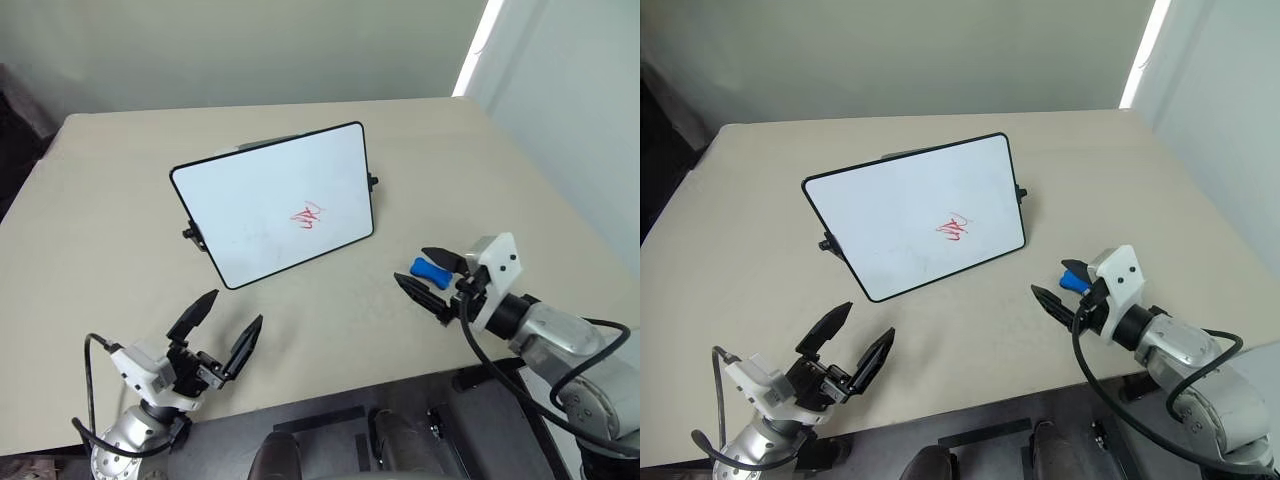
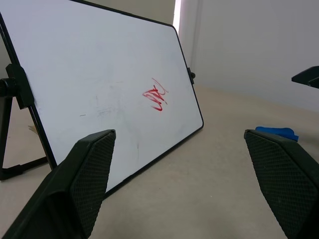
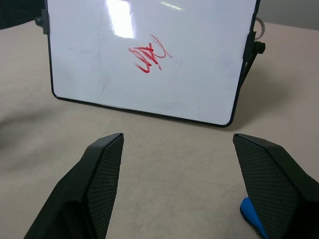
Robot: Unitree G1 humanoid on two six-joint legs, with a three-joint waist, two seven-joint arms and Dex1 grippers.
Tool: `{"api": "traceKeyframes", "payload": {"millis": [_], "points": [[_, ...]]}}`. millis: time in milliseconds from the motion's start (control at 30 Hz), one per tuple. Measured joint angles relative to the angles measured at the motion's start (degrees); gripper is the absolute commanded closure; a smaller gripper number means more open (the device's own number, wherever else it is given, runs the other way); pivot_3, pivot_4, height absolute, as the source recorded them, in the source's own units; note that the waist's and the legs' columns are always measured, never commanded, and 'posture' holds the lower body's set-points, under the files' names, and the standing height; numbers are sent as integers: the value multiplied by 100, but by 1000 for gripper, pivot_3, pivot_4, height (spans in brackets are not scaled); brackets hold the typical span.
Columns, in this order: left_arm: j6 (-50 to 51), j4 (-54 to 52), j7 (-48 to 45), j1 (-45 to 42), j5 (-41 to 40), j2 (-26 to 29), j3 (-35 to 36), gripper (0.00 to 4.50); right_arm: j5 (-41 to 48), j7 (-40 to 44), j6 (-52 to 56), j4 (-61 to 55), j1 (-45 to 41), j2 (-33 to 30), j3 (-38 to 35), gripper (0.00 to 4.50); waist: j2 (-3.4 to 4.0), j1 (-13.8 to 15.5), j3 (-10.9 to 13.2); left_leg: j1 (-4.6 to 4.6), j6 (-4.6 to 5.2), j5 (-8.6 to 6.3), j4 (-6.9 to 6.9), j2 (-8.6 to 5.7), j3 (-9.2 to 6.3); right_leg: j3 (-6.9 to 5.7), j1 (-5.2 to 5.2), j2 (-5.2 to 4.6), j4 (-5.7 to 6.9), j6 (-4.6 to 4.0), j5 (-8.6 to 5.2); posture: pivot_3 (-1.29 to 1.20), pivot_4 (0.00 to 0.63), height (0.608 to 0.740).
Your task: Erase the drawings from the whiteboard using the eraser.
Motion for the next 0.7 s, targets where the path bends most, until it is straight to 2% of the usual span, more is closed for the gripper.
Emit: {"api": "traceKeyframes", "payload": {"millis": [367,500,567,700], "points": [[8,11,0,-57,-131,74,212,0,186,1,164,13,28,-145,-121,795,0,-1,0,0,0,0,0,0,0,0,0,0,0,0,0,0,150,740],[13,104,6,-73,-137,72,216,0,481,25,541,190,-93,-375,-288,795,0,0,0,-2,0,0,0,0,0,0,0,0,0,-1,-2,0,150,740],[14,213,4,-157,-156,78,276,0,534,252,628,334,-172,-745,-288,795,1,4,1,-3,-1,0,0,0,1,0,0,0,0,-1,-2,0,150,740],[17,298,-11,-214,-244,146,457,0,493,714,618,740,-384,-1222,-212,14,0,3,2,-2,0,0,-2,0,1,0,0,0,0,0,-3,0,150,740]]}}
